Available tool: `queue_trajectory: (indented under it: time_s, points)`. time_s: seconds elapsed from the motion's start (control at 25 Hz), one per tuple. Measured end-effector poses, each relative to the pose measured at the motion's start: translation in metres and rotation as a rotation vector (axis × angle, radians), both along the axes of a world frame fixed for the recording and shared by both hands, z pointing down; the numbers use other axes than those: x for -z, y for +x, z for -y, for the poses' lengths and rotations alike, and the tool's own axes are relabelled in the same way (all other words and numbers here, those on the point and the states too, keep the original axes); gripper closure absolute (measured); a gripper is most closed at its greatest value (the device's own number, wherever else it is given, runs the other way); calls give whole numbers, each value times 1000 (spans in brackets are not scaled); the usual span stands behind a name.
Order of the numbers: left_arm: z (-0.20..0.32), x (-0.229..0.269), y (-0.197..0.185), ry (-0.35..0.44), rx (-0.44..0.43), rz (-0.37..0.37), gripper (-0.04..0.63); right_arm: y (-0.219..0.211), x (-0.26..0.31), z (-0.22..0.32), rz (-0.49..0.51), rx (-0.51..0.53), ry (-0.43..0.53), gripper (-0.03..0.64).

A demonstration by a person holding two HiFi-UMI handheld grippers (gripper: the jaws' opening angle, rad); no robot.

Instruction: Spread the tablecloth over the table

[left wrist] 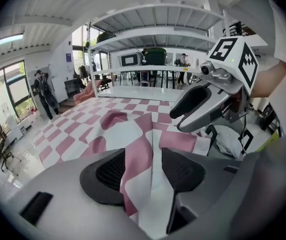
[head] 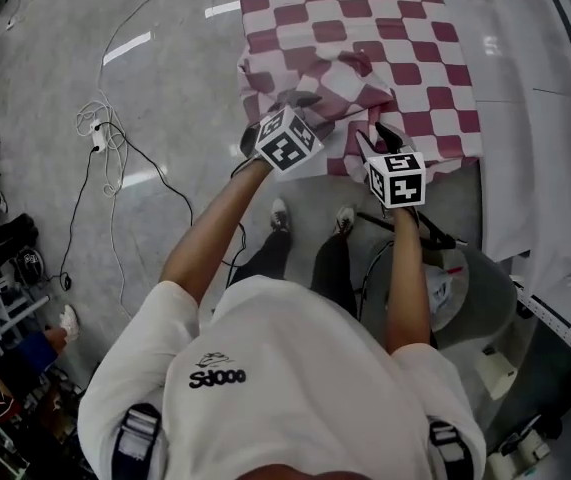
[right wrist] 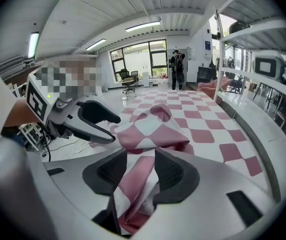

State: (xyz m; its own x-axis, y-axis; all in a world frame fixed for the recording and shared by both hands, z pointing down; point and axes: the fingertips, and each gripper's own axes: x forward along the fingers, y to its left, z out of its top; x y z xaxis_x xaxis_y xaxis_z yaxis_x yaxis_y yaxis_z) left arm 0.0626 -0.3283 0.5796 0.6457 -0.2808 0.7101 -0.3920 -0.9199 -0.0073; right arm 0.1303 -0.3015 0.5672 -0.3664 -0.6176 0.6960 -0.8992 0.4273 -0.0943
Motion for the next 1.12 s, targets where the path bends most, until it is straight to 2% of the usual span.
queue_trajectory:
  time_s: [0.24,0.36,0.52,0.68,0.84,1.0,1.12]
  points:
    - [3,-40,19,-7,-2,89,344,7,-49,2,40,-20,-80,419]
    - [6,-57,20,-1,-1,132,345,9,-59,4,81,-31,-106,409]
    - [11,-74,18,32,4,168,370,9,-65,6,81,-9,-116,408]
    - [15,-81,17,28,24,161,405,7,-68,6,82,6,-120,420]
    - [11,-80,19,-8,11,142,529,8,-74,5,133,-6,-137,446]
    - [7,-71,16,-15,30,126,563,10,-76,2,92,13,-135,499]
    - [8,-60,10,-51,90,65,565,9,-68,3,70,28,-119,551]
